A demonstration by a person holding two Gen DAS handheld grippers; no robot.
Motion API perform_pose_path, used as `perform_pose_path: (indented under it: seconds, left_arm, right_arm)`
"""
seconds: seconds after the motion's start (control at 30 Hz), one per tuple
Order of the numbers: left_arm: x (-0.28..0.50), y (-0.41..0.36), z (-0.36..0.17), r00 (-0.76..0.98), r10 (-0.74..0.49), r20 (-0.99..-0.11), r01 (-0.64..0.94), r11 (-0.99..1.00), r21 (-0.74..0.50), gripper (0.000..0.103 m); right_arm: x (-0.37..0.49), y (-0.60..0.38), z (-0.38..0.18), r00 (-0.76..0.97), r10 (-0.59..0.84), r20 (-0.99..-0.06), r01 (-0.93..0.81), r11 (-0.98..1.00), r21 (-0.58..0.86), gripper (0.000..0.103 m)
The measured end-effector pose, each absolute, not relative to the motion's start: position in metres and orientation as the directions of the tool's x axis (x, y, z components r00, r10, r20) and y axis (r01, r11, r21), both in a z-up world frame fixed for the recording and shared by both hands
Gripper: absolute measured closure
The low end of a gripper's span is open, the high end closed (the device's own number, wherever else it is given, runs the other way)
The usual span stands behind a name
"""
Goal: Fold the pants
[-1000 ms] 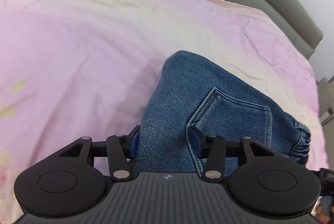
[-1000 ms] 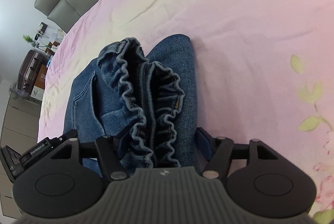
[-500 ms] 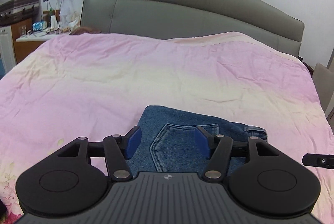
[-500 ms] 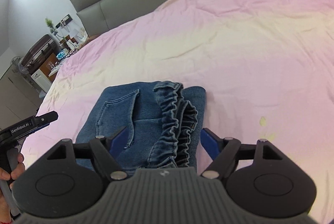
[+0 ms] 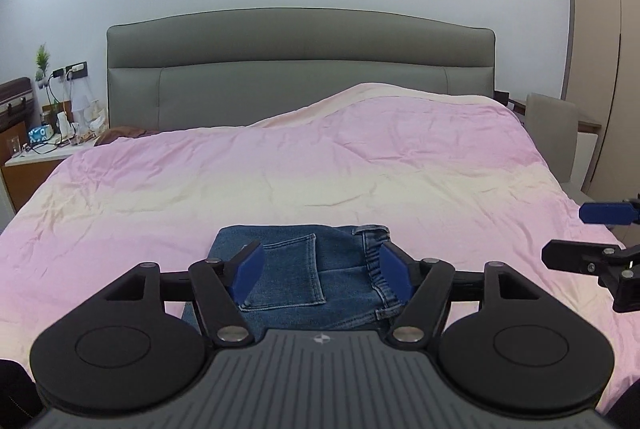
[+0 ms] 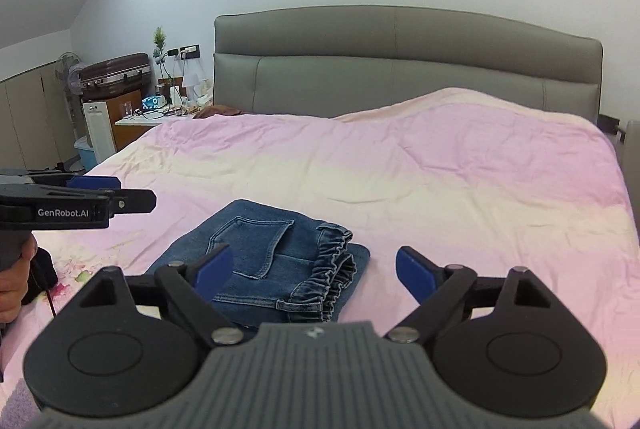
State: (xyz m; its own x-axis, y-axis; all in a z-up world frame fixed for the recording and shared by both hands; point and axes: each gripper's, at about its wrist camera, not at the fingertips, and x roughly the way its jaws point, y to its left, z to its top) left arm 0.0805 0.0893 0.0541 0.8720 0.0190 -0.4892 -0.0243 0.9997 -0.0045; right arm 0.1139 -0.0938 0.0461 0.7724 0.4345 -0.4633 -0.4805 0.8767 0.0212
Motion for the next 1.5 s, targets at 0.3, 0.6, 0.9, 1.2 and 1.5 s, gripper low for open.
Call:
perform_pose_path:
  seconds: [0.3, 0.6, 0.9, 1.2, 1.5]
  left_arm:
    - [0.024, 0.05, 0.057, 0.891, 0.097, -0.443, -0.07, 0.995, 0.078, 0.019]
    - [-0.002, 0.049, 0.048, 0.884, 0.141, -0.446, -0.133, 0.99, 0.049, 0.019]
    - [-0.01, 0.065, 0.037, 0.857, 0.154, -0.492, -0.181, 0.983, -0.007, 0.019]
    - [-0.006, 0.066, 0.027, 0.815, 0.139, -0.563, -0.169, 0.986, -0.001, 0.019]
    - [-0.004, 0.061, 0.024, 0.803, 0.132, -0.581, -0.164, 0.986, -0.003, 0.019]
  right_arm:
    - [0.034, -0.113, 0.049, 0.856, 0.366, -0.364, -0.413, 0.909, -0.058, 0.005]
    - [0.002, -0.116, 0.031, 0.873, 0.326, -0.363, -0.35, 0.937, -0.001, 0.005]
    - [0.0, -0.11, 0.017, 0.87, 0.289, -0.401, -0.31, 0.951, 0.013, 0.005]
    - [0.002, -0.097, 0.008, 0.849, 0.294, -0.438, -0.335, 0.942, -0.016, 0.005]
    - [0.006, -0.099, 0.006, 0.846, 0.288, -0.448, -0.326, 0.945, -0.008, 0.005]
